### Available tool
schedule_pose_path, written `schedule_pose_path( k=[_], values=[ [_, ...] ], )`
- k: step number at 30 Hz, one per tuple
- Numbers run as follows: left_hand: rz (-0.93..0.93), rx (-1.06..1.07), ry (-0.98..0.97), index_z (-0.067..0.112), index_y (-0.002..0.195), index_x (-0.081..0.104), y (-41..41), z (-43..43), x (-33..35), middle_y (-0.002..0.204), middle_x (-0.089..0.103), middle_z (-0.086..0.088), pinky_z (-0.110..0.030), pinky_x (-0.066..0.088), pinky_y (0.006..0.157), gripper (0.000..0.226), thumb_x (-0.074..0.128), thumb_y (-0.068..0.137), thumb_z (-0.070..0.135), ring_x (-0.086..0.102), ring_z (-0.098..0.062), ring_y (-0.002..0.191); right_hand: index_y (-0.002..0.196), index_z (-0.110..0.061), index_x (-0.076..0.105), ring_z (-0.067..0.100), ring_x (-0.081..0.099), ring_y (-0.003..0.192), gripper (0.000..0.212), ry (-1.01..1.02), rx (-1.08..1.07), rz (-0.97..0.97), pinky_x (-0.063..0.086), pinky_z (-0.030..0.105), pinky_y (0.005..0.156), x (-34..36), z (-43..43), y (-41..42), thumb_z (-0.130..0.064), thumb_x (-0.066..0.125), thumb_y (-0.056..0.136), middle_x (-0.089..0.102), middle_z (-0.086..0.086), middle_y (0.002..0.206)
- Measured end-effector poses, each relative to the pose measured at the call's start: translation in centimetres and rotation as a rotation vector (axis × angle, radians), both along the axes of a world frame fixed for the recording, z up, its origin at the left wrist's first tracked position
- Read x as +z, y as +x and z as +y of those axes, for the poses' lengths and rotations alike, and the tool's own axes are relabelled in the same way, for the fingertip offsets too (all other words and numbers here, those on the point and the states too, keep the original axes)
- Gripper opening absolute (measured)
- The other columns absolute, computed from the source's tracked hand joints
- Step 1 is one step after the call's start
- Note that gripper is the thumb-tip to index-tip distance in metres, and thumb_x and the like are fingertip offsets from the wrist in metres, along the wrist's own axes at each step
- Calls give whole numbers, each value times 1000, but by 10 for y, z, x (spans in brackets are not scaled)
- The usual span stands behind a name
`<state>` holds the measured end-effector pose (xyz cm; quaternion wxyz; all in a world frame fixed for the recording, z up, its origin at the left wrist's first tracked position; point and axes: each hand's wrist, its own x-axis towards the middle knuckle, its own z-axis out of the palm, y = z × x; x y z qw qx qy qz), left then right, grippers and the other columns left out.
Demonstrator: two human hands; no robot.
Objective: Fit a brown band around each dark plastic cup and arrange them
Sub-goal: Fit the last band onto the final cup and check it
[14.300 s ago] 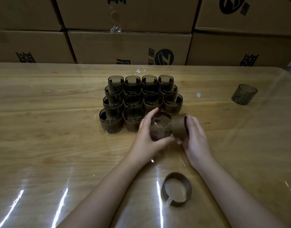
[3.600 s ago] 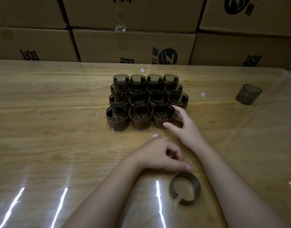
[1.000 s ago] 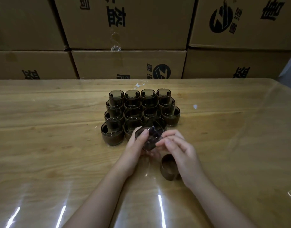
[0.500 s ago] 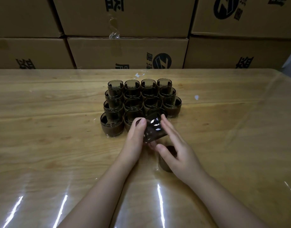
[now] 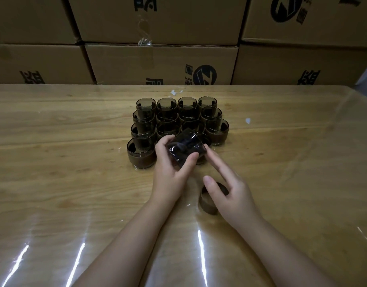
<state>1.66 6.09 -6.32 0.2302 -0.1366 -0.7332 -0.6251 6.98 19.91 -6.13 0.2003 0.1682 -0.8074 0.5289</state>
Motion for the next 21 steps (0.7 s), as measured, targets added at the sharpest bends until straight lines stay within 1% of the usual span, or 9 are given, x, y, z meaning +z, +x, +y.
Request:
schedule_pose_path(
  k=[2,4,5,8,10,12,13,16,21],
  values=[
    [6,2,-62,30,122,35,-1,-1,-1,110,54,22,-3,39,84,57,63,75,49,54,14,102,141,-6,44,5,38,138,54,3,-15,55,31,20,112,-1,-1,0,-27,49,92,44,-3,147],
    [-13,-21,-150,39,120,33,-1,-2,-2,116,55,7,-9,43,87,56,61,74,55,56,2,105,140,-3,44,7,38,139,52,7,-28,103,31,20,111,-1,-1,0,-23,49,92,44,0,147],
    [-16,-40,-191,41,120,32,-1,-2,-2,119,54,1,-10,44,87,57,60,74,56,58,-4,105,139,-2,44,8,38,139,51,9,-33,124,31,19,111,-1,-1,-1,-21,49,92,44,2,147],
    [7,-92,-280,36,124,30,2,-2,-3,117,52,2,-6,43,82,60,58,75,56,56,-1,98,139,0,44,11,37,140,49,4,-42,152,31,20,112,0,-1,-1,-19,48,94,42,5,149],
    [21,-125,-321,33,124,34,4,-1,-3,113,53,2,-6,42,79,59,57,74,55,56,-2,93,141,-2,42,11,35,141,50,-18,-36,133,30,21,112,0,-2,-1,-21,46,95,40,4,150],
    [27,-153,-356,27,123,41,6,-1,-3,112,55,1,-11,43,78,59,56,73,54,56,-7,94,143,-9,38,10,32,143,50,-52,-9,76,28,22,114,1,-3,-1,-27,42,97,37,1,153],
    [24,-166,-361,28,123,41,7,-1,-2,112,56,0,-16,45,78,58,55,73,55,57,-9,94,145,-13,35,9,29,144,51,-71,12,40,26,22,115,1,-4,-1,-31,41,97,34,-2,154],
    [34,-185,-338,39,117,34,9,-4,-1,110,58,1,-29,49,79,47,51,77,55,60,-15,93,149,-23,27,5,23,145,58,-105,68,-52,22,22,116,1,-4,-1,-47,38,98,28,-11,157],
    [34,-209,-330,38,117,35,8,-5,-4,101,59,5,-34,50,74,43,48,81,55,62,-15,87,147,-37,22,-3,24,143,60,-174,100,-196,24,21,116,1,-2,-3,-60,36,92,28,-19,155]
  ],
)
